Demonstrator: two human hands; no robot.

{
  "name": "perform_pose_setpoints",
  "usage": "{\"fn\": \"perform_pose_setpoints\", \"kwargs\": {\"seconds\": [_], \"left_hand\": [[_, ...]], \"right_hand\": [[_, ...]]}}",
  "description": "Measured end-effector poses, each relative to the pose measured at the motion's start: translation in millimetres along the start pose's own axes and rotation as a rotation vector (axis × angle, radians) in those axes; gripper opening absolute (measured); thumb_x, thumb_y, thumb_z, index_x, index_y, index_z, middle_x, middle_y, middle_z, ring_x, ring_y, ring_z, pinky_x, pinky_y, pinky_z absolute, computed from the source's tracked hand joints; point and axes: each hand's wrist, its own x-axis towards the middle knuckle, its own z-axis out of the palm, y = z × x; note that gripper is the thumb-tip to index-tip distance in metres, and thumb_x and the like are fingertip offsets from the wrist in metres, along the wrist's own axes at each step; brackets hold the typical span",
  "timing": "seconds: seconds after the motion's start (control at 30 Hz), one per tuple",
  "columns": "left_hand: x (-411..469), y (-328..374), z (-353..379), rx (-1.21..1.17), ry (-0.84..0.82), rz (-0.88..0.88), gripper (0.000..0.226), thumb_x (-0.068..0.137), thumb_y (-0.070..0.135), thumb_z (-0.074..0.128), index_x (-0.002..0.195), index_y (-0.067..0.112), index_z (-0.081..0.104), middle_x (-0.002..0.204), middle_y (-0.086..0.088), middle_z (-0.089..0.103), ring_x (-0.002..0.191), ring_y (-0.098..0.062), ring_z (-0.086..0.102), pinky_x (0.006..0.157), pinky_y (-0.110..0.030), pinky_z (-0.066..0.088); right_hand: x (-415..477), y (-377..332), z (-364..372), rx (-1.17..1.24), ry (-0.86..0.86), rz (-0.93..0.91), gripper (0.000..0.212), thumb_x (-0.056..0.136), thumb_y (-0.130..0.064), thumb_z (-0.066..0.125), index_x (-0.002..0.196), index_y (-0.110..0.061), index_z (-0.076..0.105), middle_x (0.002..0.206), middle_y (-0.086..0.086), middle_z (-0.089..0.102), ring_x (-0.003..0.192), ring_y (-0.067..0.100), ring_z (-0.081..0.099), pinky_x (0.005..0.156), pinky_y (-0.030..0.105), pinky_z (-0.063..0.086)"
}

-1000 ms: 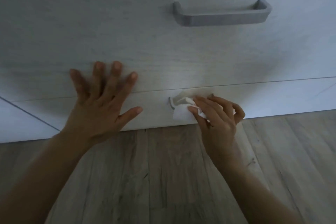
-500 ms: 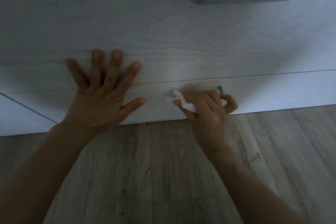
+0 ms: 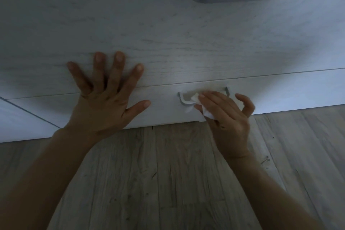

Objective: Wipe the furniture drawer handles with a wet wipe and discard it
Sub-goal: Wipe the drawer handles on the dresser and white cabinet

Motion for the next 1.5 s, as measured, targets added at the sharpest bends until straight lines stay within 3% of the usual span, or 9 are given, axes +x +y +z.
{"fn": "perform_pose_setpoints", "kwargs": {"seconds": [0.23, 0.4, 0.6, 0.8, 1.0, 1.17, 1.43, 1.5], "left_hand": [[-2.2, 0.1, 2.0, 0.029, 0.034, 0.007, 0.082, 0.093, 0.062, 0.036, 0.150, 0.017, -0.001, 0.152, -0.003, -0.029, 0.138, -0.025, -0.029, 0.104, -0.052, -0.024], [-1.7, 0.9, 4.1, 0.051, 0.046, 0.007, 0.081, 0.093, 0.062, 0.036, 0.150, 0.017, -0.001, 0.153, -0.004, -0.028, 0.138, -0.026, -0.027, 0.104, -0.054, -0.023], [-2.4, 0.8, 3.8, 0.031, 0.061, 0.003, 0.080, 0.093, 0.061, 0.036, 0.150, 0.018, -0.001, 0.153, -0.003, -0.027, 0.139, -0.025, -0.026, 0.105, -0.053, -0.022], [-1.7, 0.5, 5.1, 0.059, 0.068, 0.010, 0.081, 0.093, 0.061, 0.037, 0.150, 0.016, 0.001, 0.154, -0.005, -0.025, 0.139, -0.027, -0.025, 0.105, -0.055, -0.021], [-2.2, -0.5, 4.9, 0.069, 0.066, 0.012, 0.081, 0.093, 0.061, 0.037, 0.150, 0.015, 0.002, 0.153, -0.006, -0.025, 0.139, -0.028, -0.025, 0.105, -0.055, -0.021], [-0.9, 0.4, 5.5, 0.076, 0.067, 0.009, 0.082, 0.093, 0.061, 0.037, 0.150, 0.015, 0.001, 0.153, -0.006, -0.025, 0.139, -0.028, -0.025, 0.105, -0.057, -0.020], [-0.8, 0.7, 3.3, 0.053, 0.054, 0.012, 0.081, 0.093, 0.062, 0.034, 0.150, 0.017, -0.001, 0.152, -0.004, -0.028, 0.138, -0.026, -0.027, 0.104, -0.054, -0.022], [-0.7, 0.6, 2.8, 0.042, 0.045, 0.009, 0.080, 0.093, 0.062, 0.033, 0.150, 0.017, -0.001, 0.152, -0.003, -0.028, 0.138, -0.025, -0.027, 0.104, -0.053, -0.022]], "right_hand": [[2.1, -33.8, 21.5, 0.149, -0.014, 0.017, 0.013, 0.087, -0.016, 0.069, 0.096, -0.007, 0.073, 0.102, 0.002, 0.072, 0.101, 0.011, 0.063, 0.096, 0.025, 0.035], [0.7, -1.2, -0.3, 0.049, -0.007, 0.006, 0.017, 0.086, -0.018, 0.069, 0.099, -0.007, 0.072, 0.104, 0.004, 0.071, 0.103, 0.012, 0.061, 0.095, 0.029, 0.037], [-2.0, -30.7, 19.9, 0.139, -0.015, 0.012, 0.018, 0.089, -0.015, 0.066, 0.102, -0.003, 0.071, 0.110, 0.008, 0.069, 0.110, 0.016, 0.060, 0.101, 0.032, 0.043], [-0.1, 3.7, -4.2, 0.061, 0.006, -0.019, 0.018, 0.088, -0.015, 0.068, 0.099, -0.002, 0.071, 0.102, 0.010, 0.071, 0.102, 0.018, 0.062, 0.097, 0.034, 0.047], [5.0, -20.7, 14.4, 0.151, -0.037, -0.046, 0.015, 0.088, -0.015, 0.069, 0.092, 0.000, 0.072, 0.096, 0.010, 0.071, 0.090, 0.023, 0.066, 0.088, 0.036, 0.051], [2.8, 12.1, -8.3, 0.070, -0.012, -0.031, 0.019, 0.088, -0.020, 0.068, 0.093, -0.002, 0.072, 0.095, 0.009, 0.072, 0.092, 0.019, 0.064, 0.091, 0.031, 0.049], [9.2, -31.0, 20.3, 0.197, 0.018, 0.064, 0.019, 0.086, -0.020, 0.069, 0.077, -0.003, 0.069, 0.079, 0.007, 0.068, 0.078, 0.018, 0.061, 0.075, 0.030, 0.050], [6.7, -21.4, 14.1, 0.175, 0.014, 0.058, 0.020, 0.087, -0.023, 0.069, 0.079, -0.004, 0.070, 0.081, 0.006, 0.069, 0.079, 0.018, 0.062, 0.077, 0.030, 0.049]]}}
